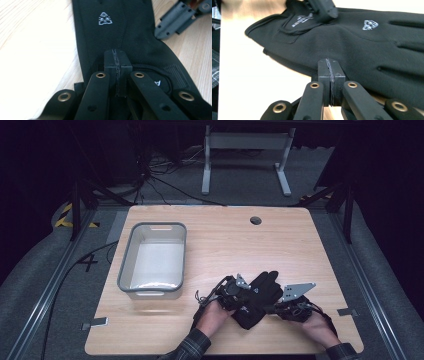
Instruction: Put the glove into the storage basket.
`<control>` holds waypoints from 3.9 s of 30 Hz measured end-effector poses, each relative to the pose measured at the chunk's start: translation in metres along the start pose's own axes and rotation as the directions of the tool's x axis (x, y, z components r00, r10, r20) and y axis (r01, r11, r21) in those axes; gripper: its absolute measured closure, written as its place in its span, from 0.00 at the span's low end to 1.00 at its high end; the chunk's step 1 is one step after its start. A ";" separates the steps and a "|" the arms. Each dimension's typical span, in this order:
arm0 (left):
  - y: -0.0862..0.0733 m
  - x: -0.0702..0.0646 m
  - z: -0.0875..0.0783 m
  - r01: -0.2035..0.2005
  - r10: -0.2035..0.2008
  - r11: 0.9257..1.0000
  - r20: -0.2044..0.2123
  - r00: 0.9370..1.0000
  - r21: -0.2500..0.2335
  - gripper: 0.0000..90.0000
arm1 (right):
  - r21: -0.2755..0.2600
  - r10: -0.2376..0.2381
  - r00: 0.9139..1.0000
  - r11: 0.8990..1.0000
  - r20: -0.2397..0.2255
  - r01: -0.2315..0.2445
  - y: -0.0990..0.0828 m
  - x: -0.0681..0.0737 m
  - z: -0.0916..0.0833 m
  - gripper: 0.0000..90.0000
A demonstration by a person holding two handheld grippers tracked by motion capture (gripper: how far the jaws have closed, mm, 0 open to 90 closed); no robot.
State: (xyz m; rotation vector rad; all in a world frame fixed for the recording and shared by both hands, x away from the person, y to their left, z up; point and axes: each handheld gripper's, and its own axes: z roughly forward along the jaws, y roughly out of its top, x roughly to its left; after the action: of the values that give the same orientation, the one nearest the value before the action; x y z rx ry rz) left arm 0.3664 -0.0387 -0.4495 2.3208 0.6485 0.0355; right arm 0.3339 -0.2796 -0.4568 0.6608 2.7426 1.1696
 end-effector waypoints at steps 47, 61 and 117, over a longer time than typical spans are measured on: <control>0.020 0.010 0.031 -0.052 0.052 0.999 0.068 0.996 0.008 0.13 | -0.089 0.207 0.905 0.978 0.371 -0.187 -0.064 -0.032 -0.052 0.18; 0.021 0.001 0.030 -0.109 0.108 0.993 0.023 0.994 0.041 0.27 | -0.087 0.214 0.905 0.977 0.368 -0.196 -0.064 -0.033 -0.052 0.17; 0.035 0.044 -0.092 0.030 -0.027 0.998 0.052 0.998 -0.055 0.75 | -0.087 0.217 0.906 0.976 0.364 -0.199 -0.064 -0.033 -0.052 0.17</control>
State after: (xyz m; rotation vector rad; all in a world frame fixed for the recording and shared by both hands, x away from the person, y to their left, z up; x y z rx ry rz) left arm 0.4015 0.0185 -0.3648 2.2512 0.6469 -0.0196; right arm 0.3281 -0.3678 -0.4683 1.0697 2.3636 1.0157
